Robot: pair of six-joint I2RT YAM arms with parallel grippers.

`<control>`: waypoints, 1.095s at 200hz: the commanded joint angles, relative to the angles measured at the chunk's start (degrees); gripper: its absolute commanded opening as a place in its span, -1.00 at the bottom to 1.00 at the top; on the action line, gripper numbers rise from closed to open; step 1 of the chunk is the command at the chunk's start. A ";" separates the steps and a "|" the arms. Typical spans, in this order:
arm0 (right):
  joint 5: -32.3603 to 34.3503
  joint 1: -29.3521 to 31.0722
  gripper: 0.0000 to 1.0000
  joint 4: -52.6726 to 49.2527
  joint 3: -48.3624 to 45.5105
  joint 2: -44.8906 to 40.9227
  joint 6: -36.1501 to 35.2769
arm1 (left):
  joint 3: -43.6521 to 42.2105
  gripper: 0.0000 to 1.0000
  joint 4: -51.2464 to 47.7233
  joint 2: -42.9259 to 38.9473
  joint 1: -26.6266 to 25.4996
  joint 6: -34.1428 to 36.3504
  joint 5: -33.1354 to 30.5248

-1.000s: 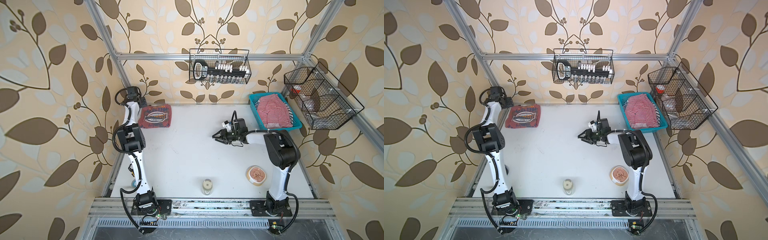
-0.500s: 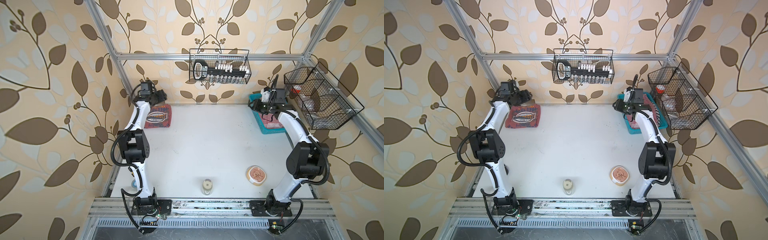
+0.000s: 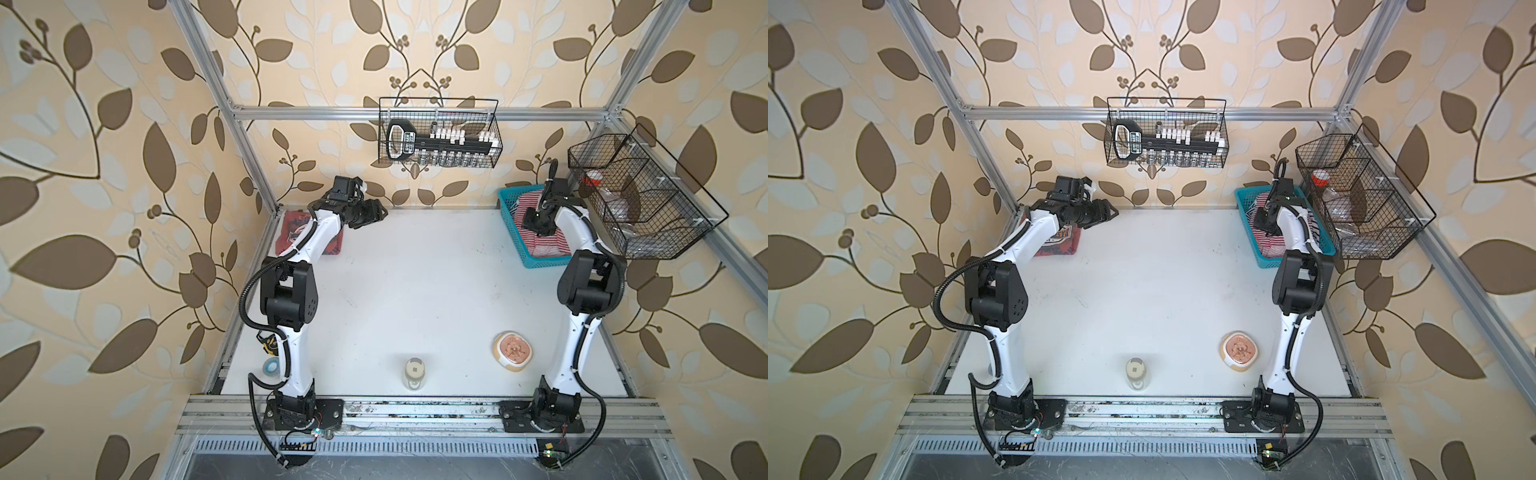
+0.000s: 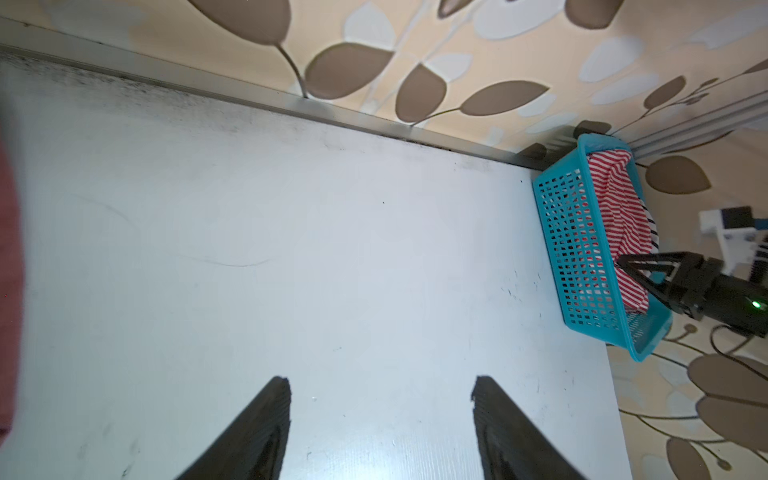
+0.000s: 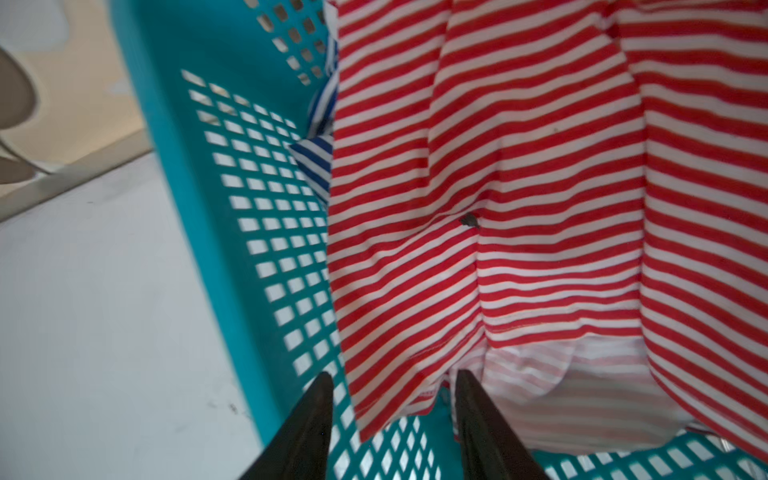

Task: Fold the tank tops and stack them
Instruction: 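Release the tank top with the left gripper while right reaches into the teal basket, then lift the striped tank top from the basket with the right gripper onto the table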

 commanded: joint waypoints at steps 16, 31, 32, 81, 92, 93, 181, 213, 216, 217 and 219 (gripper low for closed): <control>3.51 -1.46 0.06 -4.76 9.14 6.60 -1.52 | -0.68 0.41 -0.49 -2.46 -1.08 -0.08 2.69; 4.11 -1.95 0.09 -4.88 10.57 8.58 -1.36 | -0.58 0.41 -0.74 -2.28 -1.25 -0.10 2.99; 4.10 -2.00 0.09 -4.84 10.62 8.65 -1.40 | -0.53 0.41 -0.75 -2.28 -1.25 -0.13 3.01; 3.50 -3.11 0.03 -4.50 11.38 12.34 -1.28 | -0.81 0.41 -2.67 -1.90 -1.72 0.08 3.18; 3.55 -3.11 -0.06 -4.54 11.29 12.95 -1.50 | -0.88 0.41 -2.91 -1.92 -1.86 0.06 3.21; 3.56 -3.11 -0.07 -4.58 11.33 12.99 -1.51 | -0.86 0.41 -2.93 -1.92 -1.91 0.03 3.21; 1.59 -3.22 -1.00 -0.98 3.79 5.07 -1.04 | -1.57 0.41 -3.81 -3.91 -2.31 0.57 3.21; -0.73 -2.97 -1.00 4.65 -5.33 -5.74 -0.73 | -3.15 0.41 -2.84 -5.84 -2.45 0.37 3.28; -0.99 -2.88 -1.00 5.02 -6.07 -6.78 -0.81 | -3.28 0.41 -2.74 -6.02 -2.40 0.36 3.28; -1.13 -2.86 -1.00 5.12 -6.31 -7.11 -0.81 | -3.33 0.41 -2.75 -6.08 -2.44 0.36 3.29; -1.40 -2.81 -1.00 5.41 -6.82 -7.69 -0.77 | -3.48 0.41 -2.70 -6.24 -2.45 0.30 3.30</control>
